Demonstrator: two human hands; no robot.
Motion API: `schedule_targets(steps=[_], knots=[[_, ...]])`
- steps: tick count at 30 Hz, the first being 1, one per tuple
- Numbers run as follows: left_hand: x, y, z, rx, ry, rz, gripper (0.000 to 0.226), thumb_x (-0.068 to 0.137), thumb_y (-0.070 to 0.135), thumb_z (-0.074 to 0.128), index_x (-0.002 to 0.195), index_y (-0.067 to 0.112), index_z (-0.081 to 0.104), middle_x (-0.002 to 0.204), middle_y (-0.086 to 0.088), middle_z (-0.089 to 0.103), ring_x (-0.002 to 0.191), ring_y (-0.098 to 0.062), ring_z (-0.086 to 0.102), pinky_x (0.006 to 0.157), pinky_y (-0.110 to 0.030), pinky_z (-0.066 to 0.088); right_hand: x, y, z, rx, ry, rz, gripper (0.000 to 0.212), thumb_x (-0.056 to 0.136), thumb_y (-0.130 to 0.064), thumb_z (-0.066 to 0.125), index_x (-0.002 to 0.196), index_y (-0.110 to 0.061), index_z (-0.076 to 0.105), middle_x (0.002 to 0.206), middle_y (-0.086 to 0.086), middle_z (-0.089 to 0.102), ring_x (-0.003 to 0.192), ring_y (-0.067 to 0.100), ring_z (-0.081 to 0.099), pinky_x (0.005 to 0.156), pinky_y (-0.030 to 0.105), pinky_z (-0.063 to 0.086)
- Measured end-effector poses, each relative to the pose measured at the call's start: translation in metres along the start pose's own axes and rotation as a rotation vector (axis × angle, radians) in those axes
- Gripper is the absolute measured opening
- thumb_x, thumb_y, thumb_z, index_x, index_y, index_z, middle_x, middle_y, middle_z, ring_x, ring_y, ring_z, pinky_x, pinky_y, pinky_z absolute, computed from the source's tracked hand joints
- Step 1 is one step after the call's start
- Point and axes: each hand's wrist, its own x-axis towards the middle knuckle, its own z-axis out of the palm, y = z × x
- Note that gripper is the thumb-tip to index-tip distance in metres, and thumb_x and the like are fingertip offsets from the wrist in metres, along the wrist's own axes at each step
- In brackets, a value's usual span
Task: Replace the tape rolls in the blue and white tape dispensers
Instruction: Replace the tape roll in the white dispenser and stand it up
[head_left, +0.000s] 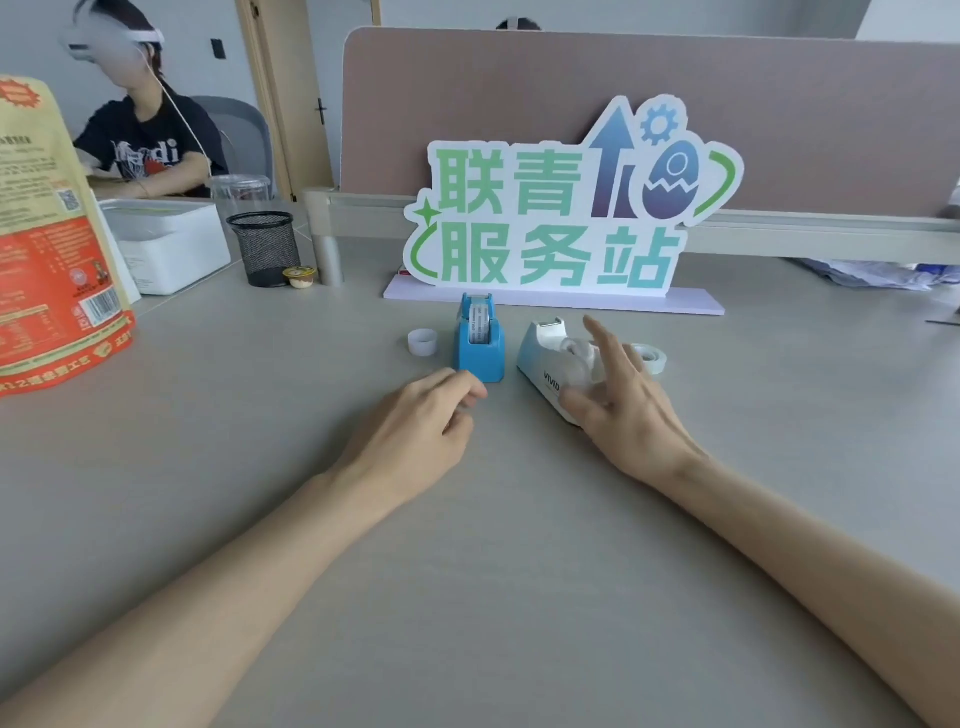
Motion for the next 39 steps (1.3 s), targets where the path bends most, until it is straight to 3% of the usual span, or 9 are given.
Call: schedule_targets(steps=[2, 5, 10, 14, 17, 23, 27, 34, 39], knots=[[-0.005, 0.007, 0.000, -0.078, -0.031, 0.024, 0.032, 0.087, 0.007, 0.051, 0.115, 0.021, 0.057, 0.113, 0.010, 0.064, 0.086, -0.005, 0.057, 0.083, -0.027, 0.048, -0.022, -0.002, -0.014, 0.004, -0.040, -0.008, 0.072, 0.084, -0.034, 0.057, 0.148, -0.036, 0.024, 0.125, 0.000, 0.046, 0.088, 0.019, 0.060, 0.079, 0.030, 0.039], [-0.006, 0.017, -0.001, -0.288, -0.091, -0.055, 0.039, 0.090, 0.016, 0.054, 0.127, 0.027, 0.049, 0.127, 0.015, 0.055, 0.106, -0.005, 0.057, 0.096, -0.025, 0.045, -0.045, -0.007, -0.029, 0.080, -0.099, -0.037, 0.083, 0.068, -0.043, 0.053, 0.146, -0.041, 0.025, 0.128, -0.008, 0.052, 0.102, 0.012, 0.055, 0.087, 0.030, 0.045], [-0.006, 0.023, 0.001, -0.459, -0.261, -0.124, 0.062, 0.080, 0.044, 0.061, 0.138, 0.039, 0.037, 0.141, 0.029, 0.041, 0.125, 0.008, 0.043, 0.110, -0.027, 0.036, -0.043, -0.007, -0.035, 0.283, -0.174, -0.018, 0.090, 0.062, -0.014, 0.053, 0.145, -0.038, 0.029, 0.112, -0.019, 0.061, 0.091, -0.006, 0.059, 0.069, 0.009, 0.046], [-0.007, 0.025, 0.000, -0.458, -0.284, -0.125, 0.067, 0.081, 0.042, 0.071, 0.139, 0.041, 0.038, 0.135, 0.031, 0.046, 0.119, 0.016, 0.044, 0.100, -0.011, 0.034, -0.040, -0.001, -0.036, 0.388, -0.215, -0.050, 0.087, 0.060, -0.004, 0.049, 0.142, -0.034, 0.037, 0.115, -0.014, 0.061, 0.085, -0.003, 0.060, 0.059, 0.014, 0.047], [-0.007, 0.027, -0.001, -0.474, -0.261, -0.131, 0.058, 0.081, 0.037, 0.072, 0.133, 0.039, 0.046, 0.126, 0.027, 0.054, 0.110, 0.014, 0.052, 0.087, 0.001, 0.037, -0.043, -0.001, -0.036, 0.306, -0.223, -0.096, 0.081, 0.063, -0.007, 0.046, 0.137, -0.037, 0.042, 0.122, -0.009, 0.055, 0.099, -0.004, 0.054, 0.071, 0.007, 0.043], [-0.005, 0.026, 0.000, -0.445, -0.227, -0.119, 0.051, 0.081, 0.047, 0.069, 0.128, 0.041, 0.051, 0.119, 0.019, 0.058, 0.106, -0.005, 0.058, 0.096, -0.019, 0.043, -0.046, -0.003, -0.034, 0.099, -0.104, -0.337, 0.053, 0.073, -0.008, 0.053, 0.124, -0.019, 0.062, 0.119, -0.002, 0.062, 0.118, 0.007, 0.053, 0.100, 0.018, 0.039], [-0.004, 0.027, 0.000, -0.434, -0.202, -0.109, 0.043, 0.082, 0.043, 0.069, 0.123, 0.038, 0.056, 0.115, 0.016, 0.060, 0.100, -0.008, 0.059, 0.092, -0.018, 0.046, -0.046, -0.001, -0.035, -0.023, -0.052, -0.413, 0.030, 0.090, -0.013, 0.056, 0.118, -0.019, 0.067, 0.115, -0.007, 0.066, 0.110, 0.010, 0.059, 0.094, 0.020, 0.044], [-0.005, 0.027, 0.000, -0.433, -0.200, -0.101, 0.038, 0.083, 0.042, 0.068, 0.119, 0.038, 0.056, 0.115, 0.016, 0.060, 0.100, -0.007, 0.058, 0.095, -0.022, 0.046, -0.042, -0.006, -0.042, -0.104, 0.033, -0.452, 0.027, 0.091, -0.002, 0.058, 0.108, -0.017, 0.072, 0.108, -0.007, 0.072, 0.098, 0.014, 0.067, 0.081, 0.032, 0.054], [-0.005, 0.028, 0.001, -0.424, -0.202, -0.089, 0.036, 0.085, 0.042, 0.066, 0.119, 0.038, 0.055, 0.115, 0.017, 0.059, 0.098, -0.007, 0.059, 0.096, -0.026, 0.046, -0.043, -0.011, -0.047, -0.035, 0.110, -0.334, 0.028, 0.086, 0.003, 0.064, 0.095, -0.020, 0.077, 0.092, -0.010, 0.077, 0.087, 0.007, 0.067, 0.075, 0.026, 0.051]])
